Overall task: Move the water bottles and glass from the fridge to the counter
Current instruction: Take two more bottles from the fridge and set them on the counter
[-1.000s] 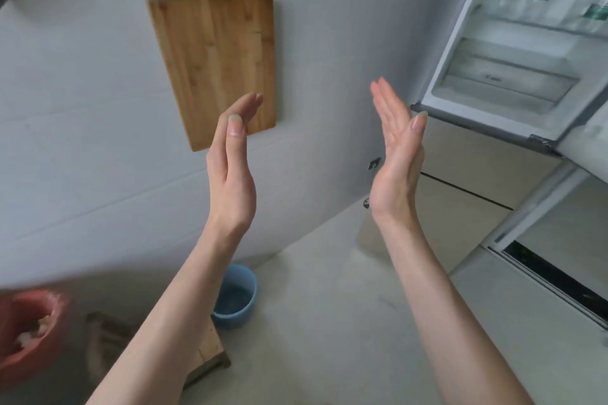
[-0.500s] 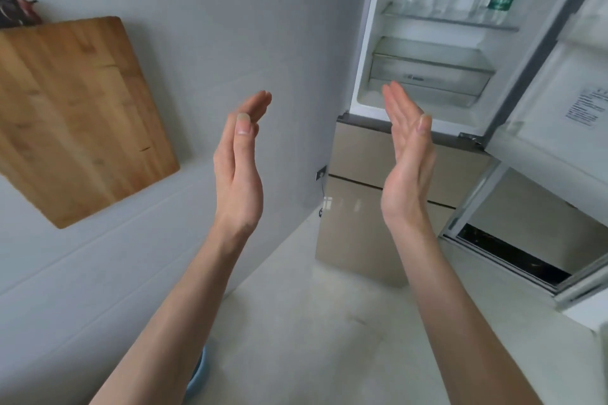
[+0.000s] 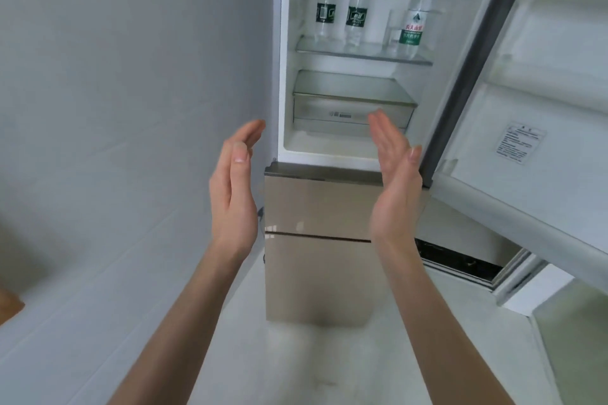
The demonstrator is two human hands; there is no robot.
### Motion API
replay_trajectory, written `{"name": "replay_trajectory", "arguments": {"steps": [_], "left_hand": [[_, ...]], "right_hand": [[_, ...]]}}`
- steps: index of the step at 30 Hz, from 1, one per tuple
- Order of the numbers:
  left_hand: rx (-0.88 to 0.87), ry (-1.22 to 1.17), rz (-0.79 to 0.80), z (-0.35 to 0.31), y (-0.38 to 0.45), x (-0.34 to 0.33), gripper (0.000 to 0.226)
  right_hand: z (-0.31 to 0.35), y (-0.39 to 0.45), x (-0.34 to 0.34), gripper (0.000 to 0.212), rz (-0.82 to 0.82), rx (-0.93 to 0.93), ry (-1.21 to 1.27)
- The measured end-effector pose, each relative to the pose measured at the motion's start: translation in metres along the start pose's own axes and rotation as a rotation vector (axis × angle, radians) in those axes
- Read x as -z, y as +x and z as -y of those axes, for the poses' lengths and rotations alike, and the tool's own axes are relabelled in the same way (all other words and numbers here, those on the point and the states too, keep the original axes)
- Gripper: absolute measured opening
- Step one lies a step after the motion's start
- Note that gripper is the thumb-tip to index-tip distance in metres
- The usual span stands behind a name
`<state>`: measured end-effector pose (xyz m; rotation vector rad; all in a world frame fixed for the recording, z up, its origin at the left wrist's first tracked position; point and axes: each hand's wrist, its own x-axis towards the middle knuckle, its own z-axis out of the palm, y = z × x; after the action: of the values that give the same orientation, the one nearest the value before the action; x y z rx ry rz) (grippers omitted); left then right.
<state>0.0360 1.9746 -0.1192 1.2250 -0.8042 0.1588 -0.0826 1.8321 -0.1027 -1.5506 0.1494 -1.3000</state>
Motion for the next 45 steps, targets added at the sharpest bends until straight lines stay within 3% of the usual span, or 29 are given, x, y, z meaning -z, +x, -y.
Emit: {"name": "replay_trajectory", "arguments": {"steps": [9,17,22,37,45], "left_hand": [[-0.027,-0.129,0.118,0.064,0.116,-0.053,0.053],[-0.061,-0.179,0.143,0.115,0.193,-0.115,0.051],[-0.101,-0.146,0.156,0.145,0.240,-0.160,0.053],[-0.115,-0.051,-0.061,0.217,0.394,-0.259,0.044],[-0.061,0.029,-0.120,0.243,0.464,-0.267,0.040]], "right_hand": [[-0.051,0.101,-0.020,0.077,-0.100,0.041,-0.064],[-0.105,0.181,-0.007,0.097,-0.159,0.064,-0.119],[-0.149,0.241,0.002,0.085,-0.163,0.069,-0.102],[-0.255,0.436,0.011,0.056,-0.133,-0.014,0.031],[-0.278,0.509,-0.001,0.047,-0.085,-0.087,-0.118]]}}
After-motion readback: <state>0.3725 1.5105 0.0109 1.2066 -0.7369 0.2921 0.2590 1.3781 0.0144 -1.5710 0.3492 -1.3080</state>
